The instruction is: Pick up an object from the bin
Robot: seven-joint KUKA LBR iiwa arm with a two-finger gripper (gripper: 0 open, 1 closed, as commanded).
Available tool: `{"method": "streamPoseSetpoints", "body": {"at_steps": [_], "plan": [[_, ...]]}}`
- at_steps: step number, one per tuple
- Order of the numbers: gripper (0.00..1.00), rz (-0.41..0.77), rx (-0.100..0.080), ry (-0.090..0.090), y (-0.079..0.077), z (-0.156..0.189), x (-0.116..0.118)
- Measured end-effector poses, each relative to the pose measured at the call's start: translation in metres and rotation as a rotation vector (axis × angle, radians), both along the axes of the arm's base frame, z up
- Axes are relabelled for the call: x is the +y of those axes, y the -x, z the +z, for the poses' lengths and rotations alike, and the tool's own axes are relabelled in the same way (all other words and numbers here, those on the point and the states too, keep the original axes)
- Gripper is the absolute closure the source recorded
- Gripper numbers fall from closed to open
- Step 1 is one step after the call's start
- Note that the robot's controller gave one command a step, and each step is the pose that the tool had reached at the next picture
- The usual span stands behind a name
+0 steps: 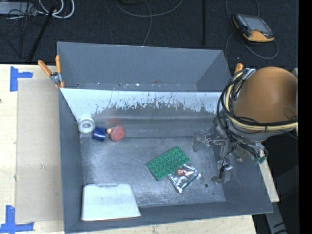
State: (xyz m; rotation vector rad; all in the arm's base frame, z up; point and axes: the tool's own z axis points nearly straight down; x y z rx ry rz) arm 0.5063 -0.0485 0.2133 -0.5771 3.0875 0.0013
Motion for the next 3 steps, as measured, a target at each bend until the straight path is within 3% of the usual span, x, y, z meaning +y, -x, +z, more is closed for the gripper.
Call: {"method": "streamPoseSetpoints", "body": {"at_steps": [1, 2, 3], "plan": [[0.00, 0.001, 0.011, -0.001, 0.014, -0.088, 0.015], [0.00, -0.060, 0.000, 0.000, -0.018, -0.147, 0.000], [1.00, -0.058, -0.009, 0.001, -0.021, -0.140, 0.000]]}}
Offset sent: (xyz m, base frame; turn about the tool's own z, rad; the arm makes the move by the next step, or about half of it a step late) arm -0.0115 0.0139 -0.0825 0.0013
